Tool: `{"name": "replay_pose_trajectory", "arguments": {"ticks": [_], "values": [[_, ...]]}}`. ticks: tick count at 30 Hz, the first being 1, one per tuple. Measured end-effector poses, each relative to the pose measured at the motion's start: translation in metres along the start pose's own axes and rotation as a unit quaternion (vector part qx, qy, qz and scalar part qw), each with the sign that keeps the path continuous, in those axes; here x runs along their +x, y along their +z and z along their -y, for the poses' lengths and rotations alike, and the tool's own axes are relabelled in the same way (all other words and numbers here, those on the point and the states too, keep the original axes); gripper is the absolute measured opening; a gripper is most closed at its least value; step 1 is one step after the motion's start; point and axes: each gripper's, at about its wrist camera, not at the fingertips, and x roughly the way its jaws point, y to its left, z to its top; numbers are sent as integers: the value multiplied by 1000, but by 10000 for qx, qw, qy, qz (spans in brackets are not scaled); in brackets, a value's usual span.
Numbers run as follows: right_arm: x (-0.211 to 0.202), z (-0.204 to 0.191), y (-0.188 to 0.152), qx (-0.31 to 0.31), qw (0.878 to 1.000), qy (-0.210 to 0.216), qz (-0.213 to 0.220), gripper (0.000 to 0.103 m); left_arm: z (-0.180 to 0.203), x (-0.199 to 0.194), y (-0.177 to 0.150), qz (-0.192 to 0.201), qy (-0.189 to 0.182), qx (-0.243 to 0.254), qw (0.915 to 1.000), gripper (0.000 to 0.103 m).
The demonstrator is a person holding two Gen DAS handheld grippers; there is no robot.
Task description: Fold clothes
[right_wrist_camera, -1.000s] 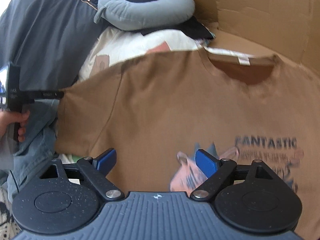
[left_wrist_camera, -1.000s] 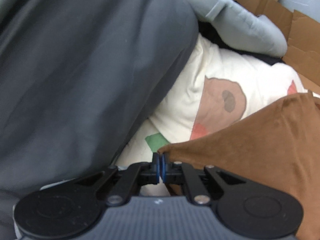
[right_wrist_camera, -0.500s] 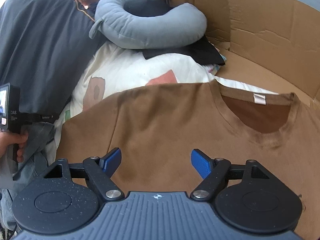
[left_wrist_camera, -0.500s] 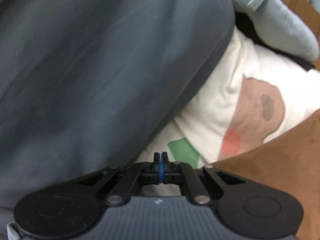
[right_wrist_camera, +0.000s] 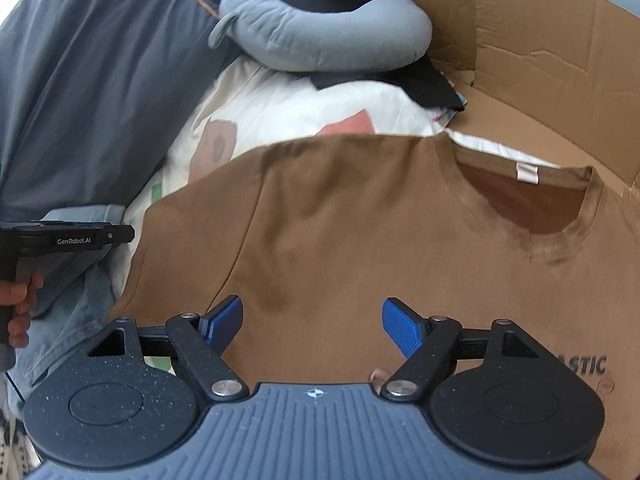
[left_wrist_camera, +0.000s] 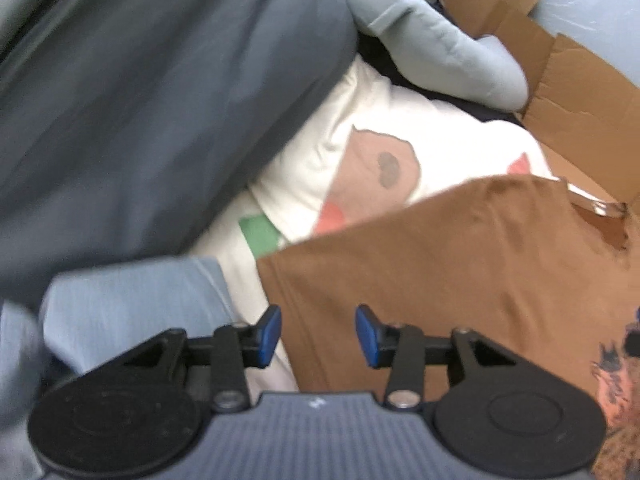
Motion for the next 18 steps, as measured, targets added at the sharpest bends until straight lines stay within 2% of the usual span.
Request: {"name": "replay_pose_trajectory", "arguments": {"ticks": [3,8,13,18], "values": [[-6,-5,-14,36,10000,59,-55,82,5,-13,-16,6,-111,-274,9996,44],[-14,-17,-38,-97,9998,105,-149,82,20,-26,-43,85,27,-458,9989,44],[-18,-22,-56,-98,9996,96,-244,82,28,-25,-59,198,315,-687,9969,44],[-17,-24,-70,43,9994,81,-335,82,26,-10,-73,122,362,-1229,9917,43]]}}
